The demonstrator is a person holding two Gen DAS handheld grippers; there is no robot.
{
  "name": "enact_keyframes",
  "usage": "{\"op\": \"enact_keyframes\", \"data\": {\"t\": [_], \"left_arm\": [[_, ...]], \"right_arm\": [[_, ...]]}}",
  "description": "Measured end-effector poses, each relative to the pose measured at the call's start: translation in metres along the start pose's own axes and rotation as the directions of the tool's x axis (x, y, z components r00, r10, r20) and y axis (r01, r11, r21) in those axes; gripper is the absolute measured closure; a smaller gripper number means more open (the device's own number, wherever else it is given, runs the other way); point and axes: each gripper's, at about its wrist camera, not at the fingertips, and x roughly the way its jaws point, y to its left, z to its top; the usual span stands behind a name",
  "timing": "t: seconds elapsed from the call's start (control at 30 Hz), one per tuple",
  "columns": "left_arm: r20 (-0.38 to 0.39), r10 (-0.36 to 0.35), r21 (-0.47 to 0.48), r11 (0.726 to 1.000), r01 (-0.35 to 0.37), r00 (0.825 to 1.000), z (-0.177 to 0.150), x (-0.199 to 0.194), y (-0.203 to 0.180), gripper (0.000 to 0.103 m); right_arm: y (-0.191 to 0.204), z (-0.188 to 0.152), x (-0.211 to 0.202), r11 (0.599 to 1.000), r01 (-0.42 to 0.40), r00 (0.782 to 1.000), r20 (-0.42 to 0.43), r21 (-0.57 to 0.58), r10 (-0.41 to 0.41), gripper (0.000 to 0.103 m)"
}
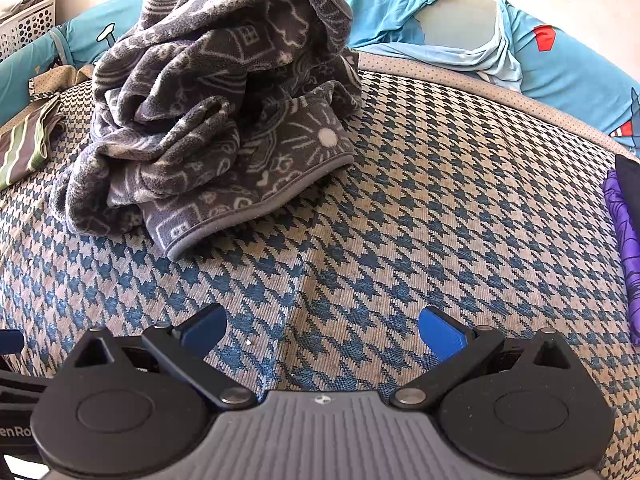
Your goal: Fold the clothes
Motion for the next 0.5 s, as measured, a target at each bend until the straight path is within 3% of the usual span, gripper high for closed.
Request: {"op": "enact_keyframes", "data": {"t": [0.2, 0.5], "left_arm": [[0.01, 0.003, 0.011, 1.0, -0.003, 1.0, -0.003, -0.006, -0.01, 0.0], [0.056, -0.001, -0.049, 0.999, 0.004, 0.998, 0.0, -0.018, -0.011, 0.0]], "right_arm": [[-0.001, 0.001, -0.001, 1.0, -0.012, 1.0, 0.012, 0.009, 0.012, 0.0], [-0.005, 0.002, -0.005, 0.998, -0.038, 0.998, 0.052, 0.04, 0.036, 0.0]]}}
